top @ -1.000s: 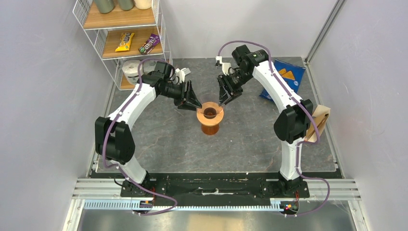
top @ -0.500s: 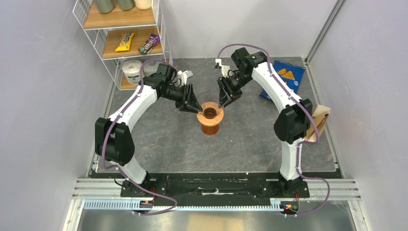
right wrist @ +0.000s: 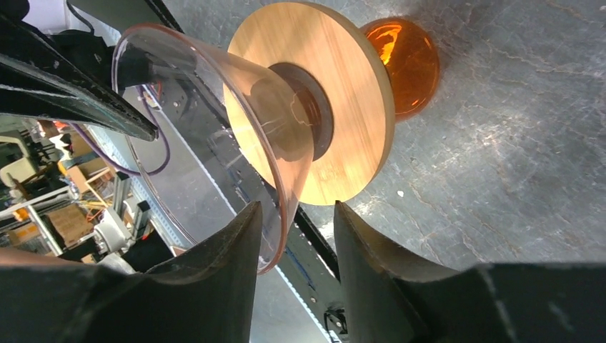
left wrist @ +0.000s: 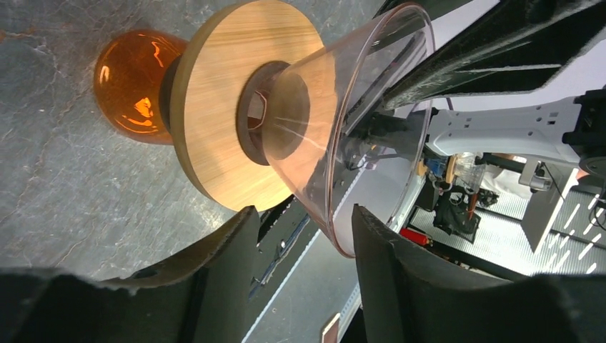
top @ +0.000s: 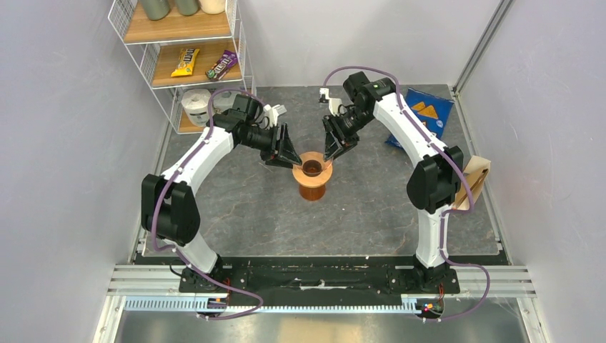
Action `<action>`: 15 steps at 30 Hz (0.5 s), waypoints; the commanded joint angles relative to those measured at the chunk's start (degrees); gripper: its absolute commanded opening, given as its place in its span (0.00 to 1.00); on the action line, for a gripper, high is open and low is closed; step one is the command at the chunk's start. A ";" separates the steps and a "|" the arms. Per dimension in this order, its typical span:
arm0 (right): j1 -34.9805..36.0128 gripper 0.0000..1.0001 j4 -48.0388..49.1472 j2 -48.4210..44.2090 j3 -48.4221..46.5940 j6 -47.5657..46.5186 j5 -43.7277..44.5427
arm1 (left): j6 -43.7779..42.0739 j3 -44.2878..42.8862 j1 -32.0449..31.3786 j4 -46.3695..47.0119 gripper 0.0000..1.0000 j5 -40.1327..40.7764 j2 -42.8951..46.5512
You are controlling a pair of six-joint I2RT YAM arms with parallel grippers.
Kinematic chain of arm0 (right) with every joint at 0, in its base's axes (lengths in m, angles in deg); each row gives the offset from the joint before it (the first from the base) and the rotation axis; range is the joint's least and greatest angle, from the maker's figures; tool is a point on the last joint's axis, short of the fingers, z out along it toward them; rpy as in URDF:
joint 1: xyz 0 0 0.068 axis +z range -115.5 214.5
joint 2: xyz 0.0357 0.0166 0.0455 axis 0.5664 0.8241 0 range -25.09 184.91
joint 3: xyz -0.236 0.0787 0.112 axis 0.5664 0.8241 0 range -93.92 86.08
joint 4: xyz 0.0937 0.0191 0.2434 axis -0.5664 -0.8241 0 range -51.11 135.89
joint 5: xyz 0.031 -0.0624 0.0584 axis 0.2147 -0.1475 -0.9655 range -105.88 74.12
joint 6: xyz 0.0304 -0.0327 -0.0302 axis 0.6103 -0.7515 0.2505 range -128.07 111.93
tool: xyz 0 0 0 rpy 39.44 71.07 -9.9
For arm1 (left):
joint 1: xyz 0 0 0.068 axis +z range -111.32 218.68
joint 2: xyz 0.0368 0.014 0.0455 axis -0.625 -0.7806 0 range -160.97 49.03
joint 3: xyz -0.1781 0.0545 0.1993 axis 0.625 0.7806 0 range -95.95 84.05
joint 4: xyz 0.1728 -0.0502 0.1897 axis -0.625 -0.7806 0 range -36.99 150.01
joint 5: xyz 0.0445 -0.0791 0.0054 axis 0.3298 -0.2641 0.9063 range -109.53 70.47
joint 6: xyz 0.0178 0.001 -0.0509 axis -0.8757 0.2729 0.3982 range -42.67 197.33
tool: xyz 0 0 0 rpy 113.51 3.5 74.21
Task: Place the coffee filter in the dripper
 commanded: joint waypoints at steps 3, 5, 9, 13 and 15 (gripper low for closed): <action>-0.26 0.56 -0.61 -1.27 -7.17 -1.71 0.34 | -2.59 -3.75 -0.04 -0.53 0.68 1.77 1.12; -0.27 0.61 -0.49 -1.92 -8.90 -1.33 -0.08 | -2.49 -4.81 -0.04 -0.49 0.71 1.83 1.97; -0.30 0.70 -0.02 -3.57 -11.04 -0.87 0.47 | -3.22 -6.92 0.12 -0.68 0.79 3.02 4.14; -1.63 0.72 0.64 -7.20 -11.27 -1.25 2.73 | -4.11 -7.62 2.39 -0.66 0.81 5.27 6.89; -3.82 0.73 1.91 -10.58 -9.50 -1.11 4.26 | -5.01 -7.53 4.05 1.10 0.84 7.72 9.15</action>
